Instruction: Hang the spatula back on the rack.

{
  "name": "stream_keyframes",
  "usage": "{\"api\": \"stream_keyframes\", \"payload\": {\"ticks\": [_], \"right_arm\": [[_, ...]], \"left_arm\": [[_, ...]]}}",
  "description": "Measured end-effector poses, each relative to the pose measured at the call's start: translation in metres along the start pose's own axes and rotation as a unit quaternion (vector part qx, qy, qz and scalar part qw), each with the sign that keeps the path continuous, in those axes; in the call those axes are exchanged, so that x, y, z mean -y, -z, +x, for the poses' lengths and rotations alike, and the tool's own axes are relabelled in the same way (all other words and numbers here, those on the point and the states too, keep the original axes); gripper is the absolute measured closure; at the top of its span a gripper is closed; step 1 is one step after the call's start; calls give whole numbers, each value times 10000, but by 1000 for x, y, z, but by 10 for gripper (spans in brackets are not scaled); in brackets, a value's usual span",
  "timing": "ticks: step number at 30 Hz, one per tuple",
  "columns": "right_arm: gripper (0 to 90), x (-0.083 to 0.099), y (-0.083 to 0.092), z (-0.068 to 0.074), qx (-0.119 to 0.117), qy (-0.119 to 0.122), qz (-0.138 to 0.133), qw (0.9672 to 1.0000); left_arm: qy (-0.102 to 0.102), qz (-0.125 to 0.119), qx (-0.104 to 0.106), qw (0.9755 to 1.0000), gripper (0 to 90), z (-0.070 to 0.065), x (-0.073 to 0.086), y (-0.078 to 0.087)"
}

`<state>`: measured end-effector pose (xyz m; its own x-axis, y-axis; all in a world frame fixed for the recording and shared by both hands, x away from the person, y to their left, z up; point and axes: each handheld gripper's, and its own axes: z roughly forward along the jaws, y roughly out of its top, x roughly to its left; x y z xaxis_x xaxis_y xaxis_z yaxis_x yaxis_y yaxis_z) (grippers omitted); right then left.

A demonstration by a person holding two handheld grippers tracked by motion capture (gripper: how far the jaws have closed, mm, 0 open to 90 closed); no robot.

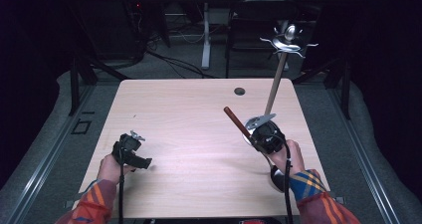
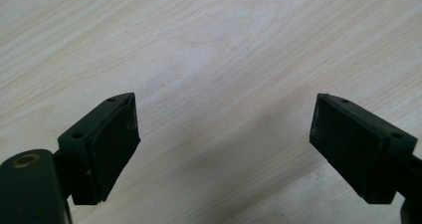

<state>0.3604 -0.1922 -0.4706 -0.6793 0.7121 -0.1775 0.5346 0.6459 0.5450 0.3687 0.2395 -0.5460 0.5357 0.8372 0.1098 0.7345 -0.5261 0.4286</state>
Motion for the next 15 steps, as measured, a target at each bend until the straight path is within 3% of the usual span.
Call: {"api": "stream_keyframes", "payload": {"ticks": [15], "right_arm": [[840,1,21,-7,52,-227,-418,9989]], "left_arm": [[-48,-3,47,10000,105,-2,-1,0]]}}
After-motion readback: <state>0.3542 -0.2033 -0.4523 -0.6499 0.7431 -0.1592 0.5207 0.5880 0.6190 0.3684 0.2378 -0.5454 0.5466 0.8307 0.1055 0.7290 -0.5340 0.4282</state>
